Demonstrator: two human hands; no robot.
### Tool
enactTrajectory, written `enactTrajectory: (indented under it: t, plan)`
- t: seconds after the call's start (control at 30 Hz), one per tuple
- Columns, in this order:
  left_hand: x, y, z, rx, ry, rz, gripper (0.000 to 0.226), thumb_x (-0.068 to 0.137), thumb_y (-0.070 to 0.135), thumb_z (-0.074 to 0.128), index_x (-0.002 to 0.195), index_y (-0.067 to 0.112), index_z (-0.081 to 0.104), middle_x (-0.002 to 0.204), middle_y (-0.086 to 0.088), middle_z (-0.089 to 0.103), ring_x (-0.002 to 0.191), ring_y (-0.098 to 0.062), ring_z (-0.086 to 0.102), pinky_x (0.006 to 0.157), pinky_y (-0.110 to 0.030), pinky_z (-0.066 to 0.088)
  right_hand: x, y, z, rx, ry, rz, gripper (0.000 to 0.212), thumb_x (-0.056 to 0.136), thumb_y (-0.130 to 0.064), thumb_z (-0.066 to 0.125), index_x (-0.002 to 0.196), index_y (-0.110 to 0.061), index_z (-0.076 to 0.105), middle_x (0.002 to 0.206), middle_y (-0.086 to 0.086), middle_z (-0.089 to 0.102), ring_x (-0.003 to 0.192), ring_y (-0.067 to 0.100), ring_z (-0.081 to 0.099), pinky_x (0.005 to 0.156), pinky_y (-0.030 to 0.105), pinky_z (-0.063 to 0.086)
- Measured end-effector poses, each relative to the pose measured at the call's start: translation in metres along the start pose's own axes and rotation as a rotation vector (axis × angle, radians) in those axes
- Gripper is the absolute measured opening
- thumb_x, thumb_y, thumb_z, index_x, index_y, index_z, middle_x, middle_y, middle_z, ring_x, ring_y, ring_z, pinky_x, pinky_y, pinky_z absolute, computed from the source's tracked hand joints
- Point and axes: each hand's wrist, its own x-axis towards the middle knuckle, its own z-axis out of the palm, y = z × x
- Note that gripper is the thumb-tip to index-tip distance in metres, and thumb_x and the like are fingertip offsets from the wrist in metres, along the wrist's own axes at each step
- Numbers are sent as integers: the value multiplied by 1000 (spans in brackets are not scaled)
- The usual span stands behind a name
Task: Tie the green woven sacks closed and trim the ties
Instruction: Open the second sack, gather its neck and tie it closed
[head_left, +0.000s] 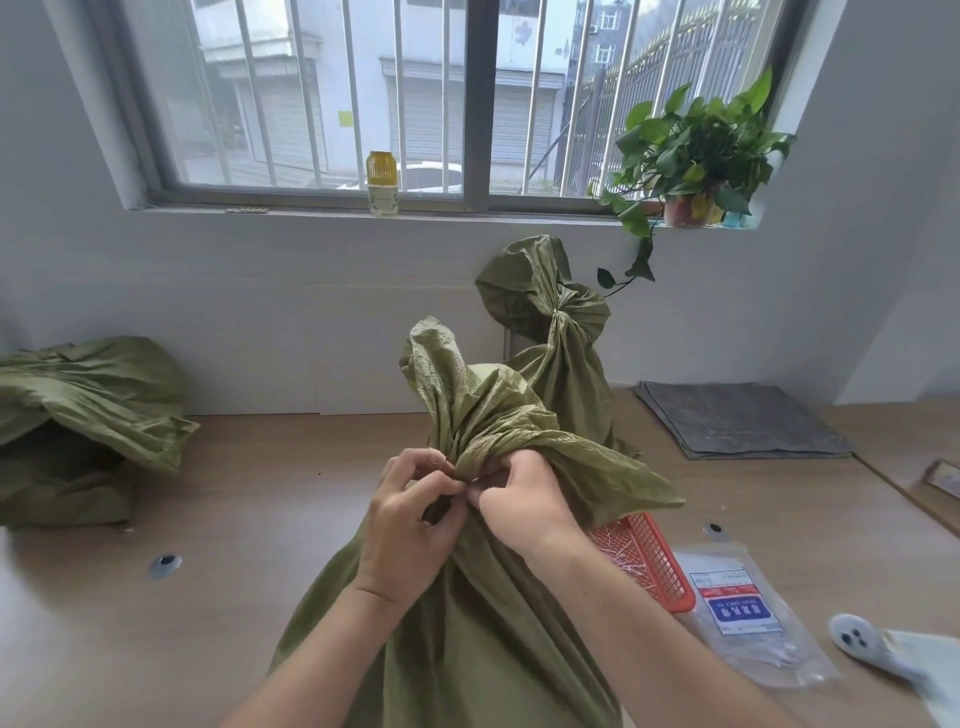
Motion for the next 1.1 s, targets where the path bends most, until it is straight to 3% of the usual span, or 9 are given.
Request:
enactTrajectory:
  t: [0.23, 0.3, 0.4, 0.47, 0.57, 0.77, 0.9, 1.1]
  plan:
    - [5, -12, -11, -2, 15, 1, 17, 75, -4, 80, 71, 7, 67, 99, 1, 60, 93, -17, 62, 78, -28, 53, -1, -2, 4, 150, 24, 59, 17, 73, -16, 64, 84, -19, 77, 86, -4, 78, 88, 17, 74, 87, 47, 63]
    - [3, -19, -11, -37, 29, -69, 21, 75, -6, 83, 71, 9, 68, 104, -1, 57, 97, -12, 62, 79, -28, 54, -3, -3, 3, 144, 24, 58, 14, 79, -11, 64, 80, -18, 77, 86, -5, 78, 89, 17, 73, 90, 46, 62]
    - [-1, -24, -8, -112, 8, -129, 19, 78, -4, 83, 75, 10, 70, 111, 3, 54, 101, -17, 65, 79, -38, 61, -6, -3, -4, 18, -8, 9, 20, 89, -4, 61, 89, -16, 78, 91, -5, 76, 93, 16, 71, 97, 37, 58]
    - [-2, -25, -8, -127, 12, -124, 19, 77, -4, 84, 75, 10, 71, 113, 5, 54, 100, -18, 66, 76, -39, 62, -9, -4, -8, -98, -28, -75, 21, 91, -8, 60, 96, -17, 78, 93, -6, 76, 93, 14, 70, 94, 31, 57]
    - [1, -24, -10, -110, 3, -109, 17, 75, -3, 86, 75, 9, 74, 109, 0, 55, 100, -20, 66, 79, -38, 60, -14, -6, -9, -221, -54, -169, 14, 94, -28, 68, 95, -19, 79, 86, -8, 75, 81, 10, 68, 78, 24, 53]
    - [6, -18, -12, -134, 18, -98, 21, 71, -5, 88, 76, 13, 79, 103, -2, 60, 99, -19, 66, 80, -32, 57, -13, -8, 1, -254, -41, -275, 19, 94, -30, 65, 83, -17, 74, 75, -3, 73, 72, 16, 66, 74, 33, 56]
    - [5, -19, -12, -146, 10, -75, 15, 71, 2, 87, 73, 12, 77, 101, -3, 61, 96, -15, 65, 78, -28, 55, -10, -9, 2, -188, -205, -155, 30, 89, -35, 59, 69, -14, 59, 58, -3, 53, 53, 16, 47, 55, 32, 39]
    - [2, -32, -9, -126, 20, -119, 22, 71, -4, 89, 72, 11, 74, 102, -5, 60, 88, -14, 65, 75, -22, 52, -5, -10, 4, 42, -199, -97, 27, 80, -32, 60, 58, -20, 49, 58, 1, 39, 57, 17, 33, 57, 34, 27]
